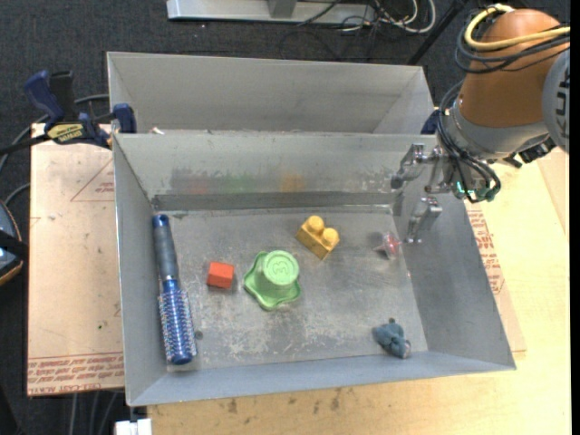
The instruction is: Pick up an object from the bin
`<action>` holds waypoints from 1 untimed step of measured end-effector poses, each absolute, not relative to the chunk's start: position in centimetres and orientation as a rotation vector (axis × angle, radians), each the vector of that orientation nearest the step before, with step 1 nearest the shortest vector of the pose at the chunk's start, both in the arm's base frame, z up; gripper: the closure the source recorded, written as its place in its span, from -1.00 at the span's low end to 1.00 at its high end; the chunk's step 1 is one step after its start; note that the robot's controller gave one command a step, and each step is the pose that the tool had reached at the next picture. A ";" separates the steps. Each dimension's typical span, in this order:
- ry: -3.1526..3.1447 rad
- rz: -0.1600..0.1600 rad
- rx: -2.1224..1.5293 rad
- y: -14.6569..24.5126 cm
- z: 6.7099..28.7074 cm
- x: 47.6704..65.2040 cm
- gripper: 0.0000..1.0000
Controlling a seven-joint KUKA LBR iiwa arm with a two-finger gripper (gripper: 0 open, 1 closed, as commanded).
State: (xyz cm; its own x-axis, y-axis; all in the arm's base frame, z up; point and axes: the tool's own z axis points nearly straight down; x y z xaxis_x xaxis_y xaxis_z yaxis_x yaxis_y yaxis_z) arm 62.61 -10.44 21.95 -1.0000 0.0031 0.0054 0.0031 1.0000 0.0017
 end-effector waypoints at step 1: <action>-3.139 -0.002 -0.145 -15.3 7.4 60.6 -1.00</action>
Offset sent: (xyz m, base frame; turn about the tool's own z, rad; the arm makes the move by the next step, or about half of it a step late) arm -0.0199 -0.0484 -0.1426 0.0843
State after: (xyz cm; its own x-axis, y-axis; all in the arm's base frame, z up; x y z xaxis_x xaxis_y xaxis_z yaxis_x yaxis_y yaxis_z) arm 60.59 -15.33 7.42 -0.9957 0.0923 -0.0010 0.0923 0.9957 0.0012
